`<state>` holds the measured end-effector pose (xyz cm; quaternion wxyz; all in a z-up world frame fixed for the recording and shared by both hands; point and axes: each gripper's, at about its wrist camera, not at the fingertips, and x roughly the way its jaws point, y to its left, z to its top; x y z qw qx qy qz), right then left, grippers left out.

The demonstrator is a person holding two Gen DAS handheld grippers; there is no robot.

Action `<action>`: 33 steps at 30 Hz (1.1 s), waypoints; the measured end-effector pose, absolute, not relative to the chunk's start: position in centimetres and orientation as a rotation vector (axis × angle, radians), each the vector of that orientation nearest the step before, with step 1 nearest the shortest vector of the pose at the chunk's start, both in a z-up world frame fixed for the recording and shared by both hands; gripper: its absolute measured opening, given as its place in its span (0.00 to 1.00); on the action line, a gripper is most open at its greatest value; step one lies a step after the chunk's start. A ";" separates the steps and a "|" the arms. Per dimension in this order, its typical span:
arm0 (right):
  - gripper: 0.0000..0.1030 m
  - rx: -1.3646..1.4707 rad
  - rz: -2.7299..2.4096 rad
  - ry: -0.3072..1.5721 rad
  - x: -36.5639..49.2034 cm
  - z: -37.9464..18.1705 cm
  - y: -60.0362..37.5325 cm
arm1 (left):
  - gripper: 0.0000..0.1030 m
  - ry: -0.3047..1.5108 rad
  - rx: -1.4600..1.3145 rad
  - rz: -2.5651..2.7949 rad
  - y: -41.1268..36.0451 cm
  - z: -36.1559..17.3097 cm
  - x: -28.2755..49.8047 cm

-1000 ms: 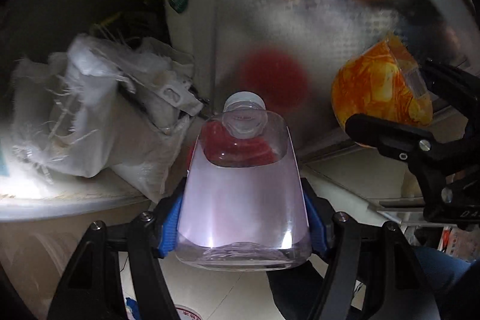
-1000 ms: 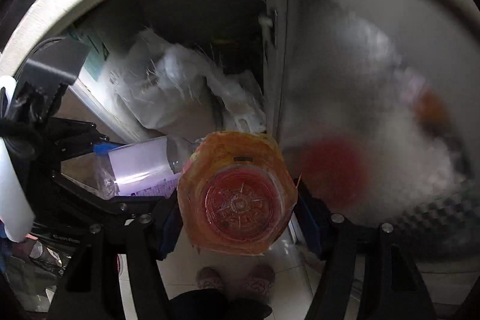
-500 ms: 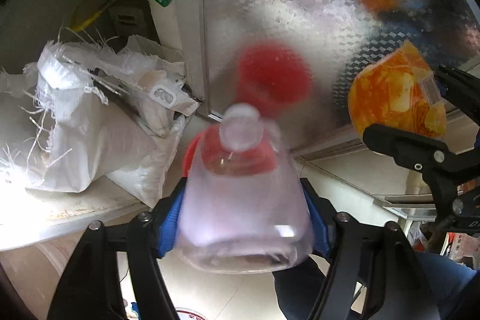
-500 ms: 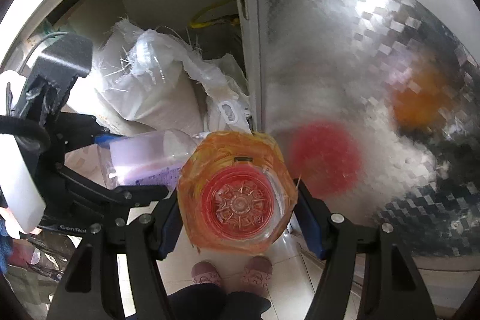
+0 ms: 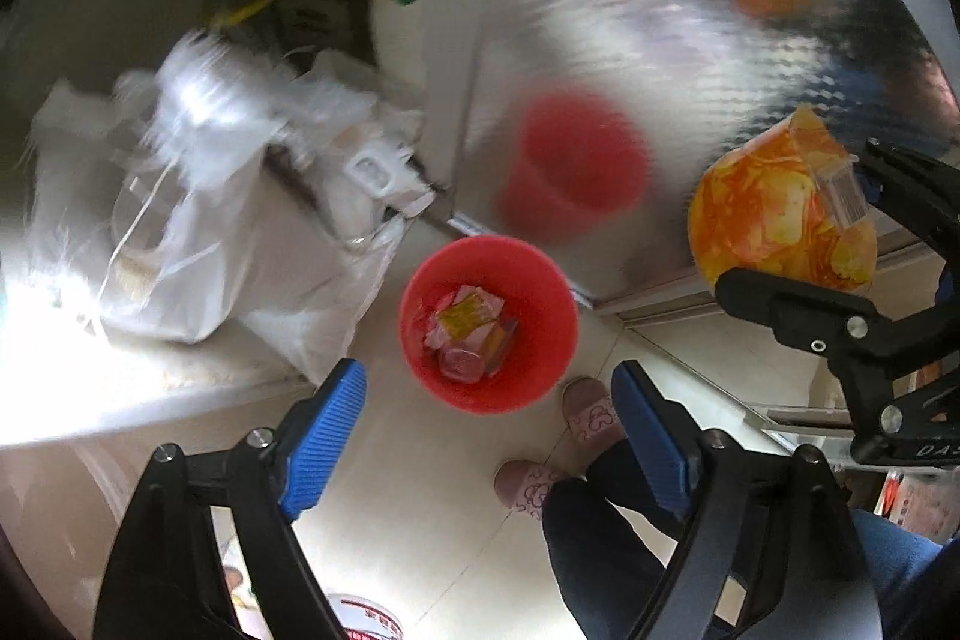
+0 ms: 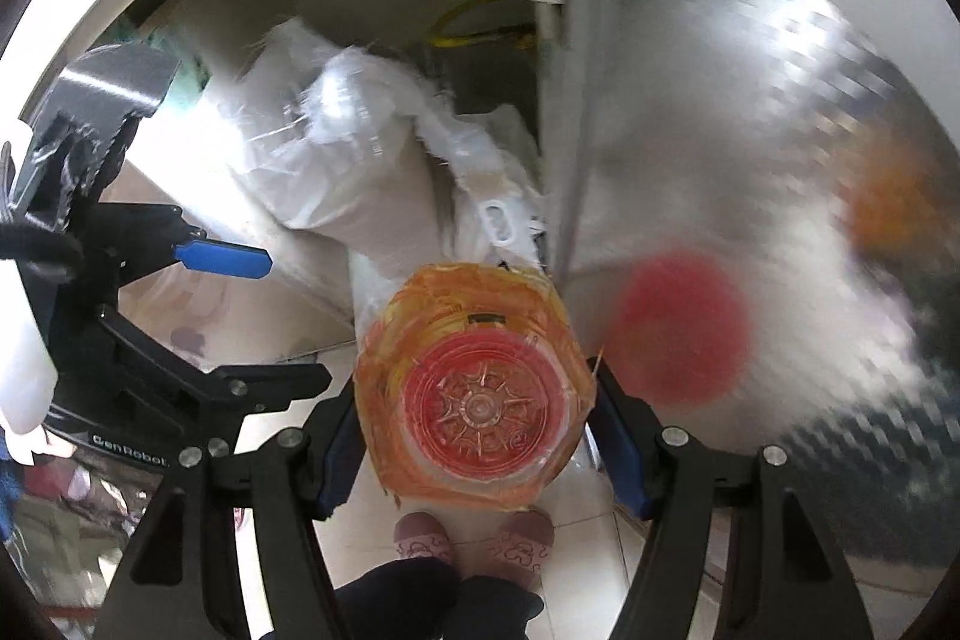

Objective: Collect trash
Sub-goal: 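Open the left tool over the red bin while the right tool drops the cup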

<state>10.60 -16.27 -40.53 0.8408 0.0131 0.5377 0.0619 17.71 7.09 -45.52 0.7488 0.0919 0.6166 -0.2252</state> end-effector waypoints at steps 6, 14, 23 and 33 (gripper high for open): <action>0.63 -0.017 0.210 1.162 11.7 -42.0 -13.9 | 0.80 1.376 0.159 -0.429 10.1 -46.5 16.8; 0.64 -0.087 0.232 1.200 12.6 -43.5 -12.2 | 0.80 1.396 0.119 -0.392 12.0 -48.4 16.2; 0.88 -0.138 0.213 1.169 12.0 -43.5 -12.1 | 0.80 1.377 0.110 -0.379 12.1 -48.5 16.0; 0.91 -0.152 0.207 1.144 10.1 -38.3 -12.1 | 0.80 1.343 0.111 -0.362 12.1 -42.1 14.2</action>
